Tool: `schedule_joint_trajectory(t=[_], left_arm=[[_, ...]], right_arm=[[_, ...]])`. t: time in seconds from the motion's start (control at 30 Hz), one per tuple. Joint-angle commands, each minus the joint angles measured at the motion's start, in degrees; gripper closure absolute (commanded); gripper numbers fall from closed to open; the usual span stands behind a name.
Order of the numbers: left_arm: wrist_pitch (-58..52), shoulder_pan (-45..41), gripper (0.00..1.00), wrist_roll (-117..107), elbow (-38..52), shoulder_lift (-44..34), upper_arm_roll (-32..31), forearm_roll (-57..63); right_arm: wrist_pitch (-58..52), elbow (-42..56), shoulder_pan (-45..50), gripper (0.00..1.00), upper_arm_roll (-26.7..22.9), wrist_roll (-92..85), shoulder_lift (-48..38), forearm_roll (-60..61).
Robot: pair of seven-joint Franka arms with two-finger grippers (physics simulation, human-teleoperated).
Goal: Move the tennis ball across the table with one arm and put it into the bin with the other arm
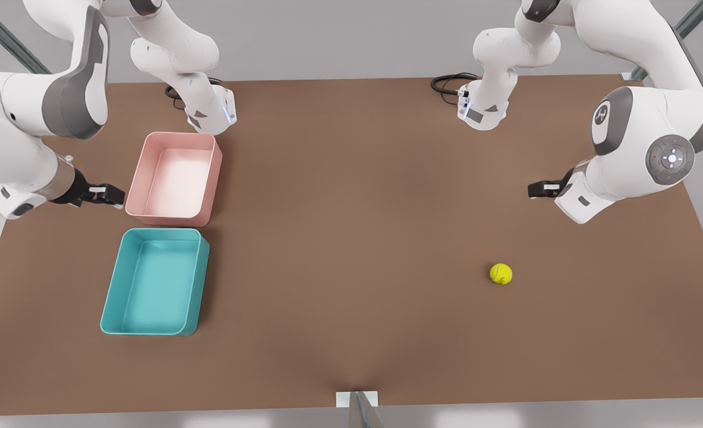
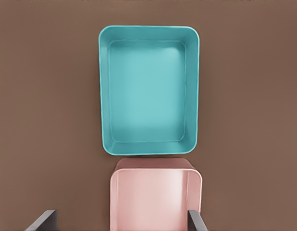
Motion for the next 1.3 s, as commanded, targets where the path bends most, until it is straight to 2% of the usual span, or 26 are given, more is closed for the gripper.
schedule_joint_trajectory(t=[0.0, 0.07, 0.1, 0.13, 0.27, 0.3, 0.33, 0.4, 0.43, 0.57, 0.7, 0.73, 0.8, 0.87, 1.1, 1.27], left_arm=[[0.9, 0.1, 0.0, -0.7, 0.0, -0.1, 0.1, -0.5], [1.0, 0.4, 0.02, -0.4, 0.0, 1.1, 0.1, -0.7], [1.1, 0.3, 0.46, -0.4, 0.2, 2.9, 0.0, -0.5], [3.4, 0.4, 0.78, 2.7, 0.4, 4.8, 0.0, -0.5], [26.4, 2.1, 0.79, 36.4, -0.2, 17.0, 0.2, -0.8], [34.2, 3.9, 0.79, 50.1, -3.9, 18.5, 0.2, -5.3], [39.0, 3.9, 0.79, 57.2, -4.3, 19.4, 0.3, -4.9], [45.5, 3.3, 0.79, 74.3, -7.3, 20.3, 0.2, 4.6], [46.9, 4.1, 0.79, 89.9, -8.2, 22.0, 0.2, 4.5], [47.4, 7.5, 0.79, 122.1, -11.4, 22.9, 0.2, 4.1], [57.0, 7.3, 0.79, 125.4, -17.5, 23.0, 0.2, 5.9], [56.5, 7.2, 0.79, 126.2, -17.6, 22.9, 0.2, 9.9], [56.8, 7.5, 0.79, 126.1, -18.3, 24.0, 0.1, 9.8], [61.1, 7.3, 0.79, 125.0, -22.7, 23.7, 0.1, 9.7], [60.7, 7.0, 0.79, 122.6, -23.4, 23.3, 0.1, 10.0], [56.1, 6.9, 0.79, 109.7, -24.7, 23.3, 0.1, 12.0]], right_arm=[[2.3, -0.1, 0.0, 0.0, 0.0, 1.8, 0.0, 0.0], [1.5, -0.3, 0.0, 0.0, 0.0, 1.5, 0.1, 0.0], [1.5, -0.5, 0.2, 0.0, -0.1, 0.6, 1.7, 0.5], [1.1, -0.2, 0.6, 0.0, -0.2, 0.7, 2.7, 0.5], [0.0, -0.4, 0.1, 0.0, -0.2, 0.3, 3.4, 0.5], [-0.4, -0.4, 0.1, 0.0, -0.2, 0.3, 4.2, 0.6], [0.0, 0.0, 0.1, 0.0, -0.2, 0.3, 5.4, 0.8], [0.2, 0.1, 0.1, 0.0, -0.2, 0.3, 5.8, 0.9], [0.2, 0.1, 0.0, 0.0, -0.2, 0.3, 5.8, 0.9], [0.3, 0.1, -0.9, 0.0, -0.6, 0.0, 6.2, 1.4], [0.3, -0.1, -0.8, 0.0, -0.6, 0.0, 6.2, 1.4], [0.3, -0.2, -0.8, 0.0, -0.5, 0.0, 6.3, 1.4], [0.4, -0.2, -0.8, 0.0, -0.5, 0.0, 6.7, 1.4], [0.5, -0.2, -0.8, 0.0, -0.5, 0.0, 6.8, 1.4], [0.6, -0.2, -0.8, 0.0, -0.5, 0.0, 6.9, 1.4], [0.6, -0.2, -0.8, 0.0, -0.5, 0.0, 7.0, 1.4]])
